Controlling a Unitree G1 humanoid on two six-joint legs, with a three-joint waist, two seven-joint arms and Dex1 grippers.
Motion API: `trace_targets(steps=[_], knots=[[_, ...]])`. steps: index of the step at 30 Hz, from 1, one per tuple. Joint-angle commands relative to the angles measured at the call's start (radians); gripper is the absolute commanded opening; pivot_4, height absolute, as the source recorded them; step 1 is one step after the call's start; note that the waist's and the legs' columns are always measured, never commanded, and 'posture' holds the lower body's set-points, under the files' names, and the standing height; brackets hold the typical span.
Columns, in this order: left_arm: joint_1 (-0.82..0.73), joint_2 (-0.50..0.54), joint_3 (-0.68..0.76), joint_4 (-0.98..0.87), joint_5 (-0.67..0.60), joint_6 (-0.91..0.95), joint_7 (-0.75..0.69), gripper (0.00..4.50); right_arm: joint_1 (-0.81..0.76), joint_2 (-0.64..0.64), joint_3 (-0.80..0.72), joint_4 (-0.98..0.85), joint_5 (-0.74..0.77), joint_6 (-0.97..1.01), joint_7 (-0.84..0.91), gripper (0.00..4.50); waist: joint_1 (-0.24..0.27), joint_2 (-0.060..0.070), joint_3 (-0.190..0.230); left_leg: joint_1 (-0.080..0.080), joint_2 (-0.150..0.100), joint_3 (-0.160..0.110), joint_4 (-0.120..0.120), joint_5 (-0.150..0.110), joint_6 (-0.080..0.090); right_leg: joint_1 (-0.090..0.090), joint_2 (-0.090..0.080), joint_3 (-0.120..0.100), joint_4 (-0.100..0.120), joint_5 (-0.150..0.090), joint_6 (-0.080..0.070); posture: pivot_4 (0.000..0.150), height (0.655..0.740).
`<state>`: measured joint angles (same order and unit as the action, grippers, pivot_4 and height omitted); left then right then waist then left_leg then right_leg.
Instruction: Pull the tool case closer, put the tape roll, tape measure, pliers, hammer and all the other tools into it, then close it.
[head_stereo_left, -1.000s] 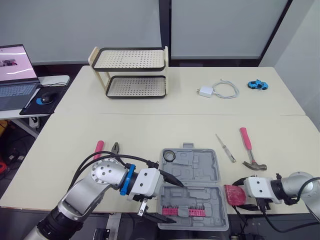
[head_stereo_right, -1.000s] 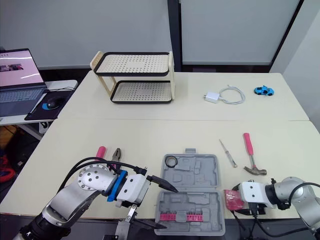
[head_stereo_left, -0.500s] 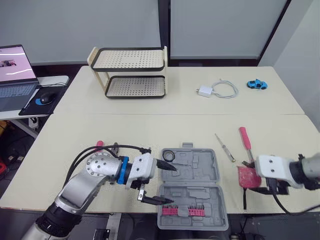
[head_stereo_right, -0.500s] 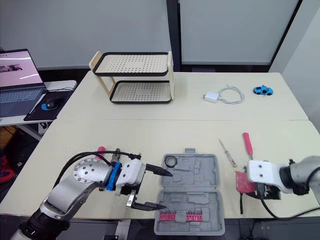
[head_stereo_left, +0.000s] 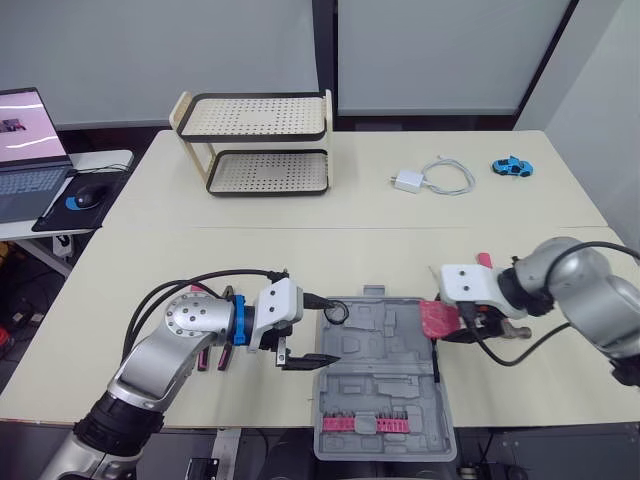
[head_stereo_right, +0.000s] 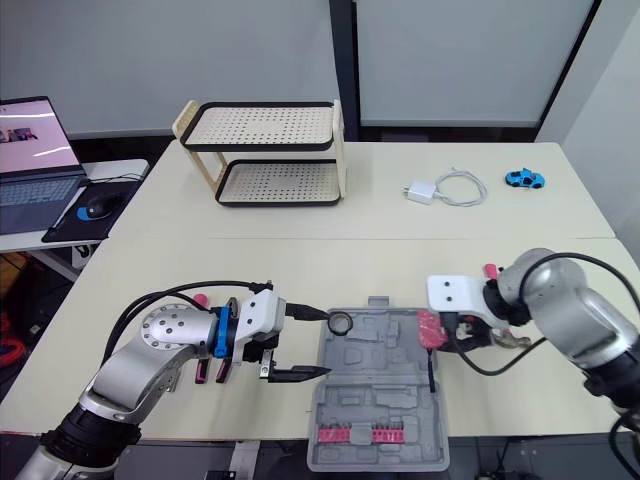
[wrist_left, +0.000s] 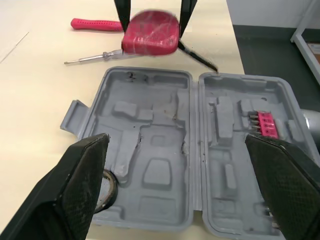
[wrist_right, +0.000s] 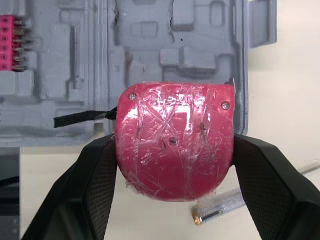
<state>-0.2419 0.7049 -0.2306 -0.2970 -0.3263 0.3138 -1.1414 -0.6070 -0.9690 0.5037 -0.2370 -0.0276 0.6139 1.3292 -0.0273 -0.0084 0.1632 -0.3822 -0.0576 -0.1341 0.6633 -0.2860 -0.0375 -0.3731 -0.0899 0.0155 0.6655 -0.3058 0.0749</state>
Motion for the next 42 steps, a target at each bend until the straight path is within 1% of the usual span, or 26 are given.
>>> trace_targets(steps=[1,11,20,34,42], knots=[[-0.01,0.0,0.001,-0.019,0.012,-0.021,0.001,4.5,-0.05,0.037,0.03,0.059,-0.051,-0.033,0.003,3.2,0.0,0.0,0.0,0.0,0.0,0.0,0.0,0.0,0.0,0.0,0.0,0.0,0.0,0.0,0.0,0.15,0.74],[-0.029,-0.015,-0.012,0.021,0.052,-0.086,-0.012,4.5,-0.115,0.169,0.099,0.227,-0.145,-0.092,0.002,3.2,-0.003,0.0,0.0,0.0,0.0,0.0,0.0,0.0,0.0,-0.001,0.0,0.0,0.001,0.0,0.0,0.15,0.74],[-0.04,-0.027,-0.028,0.018,0.068,-0.088,-0.011,4.5,-0.142,0.235,0.12,0.323,-0.199,-0.127,0.011,3.2,-0.004,0.0,0.0,0.0,0.0,0.0,0.0,0.0,0.0,-0.002,0.0,0.001,0.002,0.0,0.0,0.15,0.74],[-0.052,-0.035,-0.046,-0.003,0.067,-0.073,-0.003,4.5,-0.14,0.275,0.114,0.348,-0.241,-0.145,0.022,3.2,-0.004,0.0,0.0,0.0,0.0,0.0,0.0,0.0,0.0,-0.003,0.0,0.001,0.003,0.0,0.0,0.15,0.74],[-0.061,-0.04,-0.051,-0.004,0.069,-0.068,-0.006,4.5,-0.139,0.274,0.111,0.355,-0.25,-0.163,0.017,3.2,-0.004,0.0,0.0,0.0,-0.001,0.0,0.0,0.001,-0.001,-0.007,0.0,0.002,0.01,0.0,0.0,0.15,0.74]])
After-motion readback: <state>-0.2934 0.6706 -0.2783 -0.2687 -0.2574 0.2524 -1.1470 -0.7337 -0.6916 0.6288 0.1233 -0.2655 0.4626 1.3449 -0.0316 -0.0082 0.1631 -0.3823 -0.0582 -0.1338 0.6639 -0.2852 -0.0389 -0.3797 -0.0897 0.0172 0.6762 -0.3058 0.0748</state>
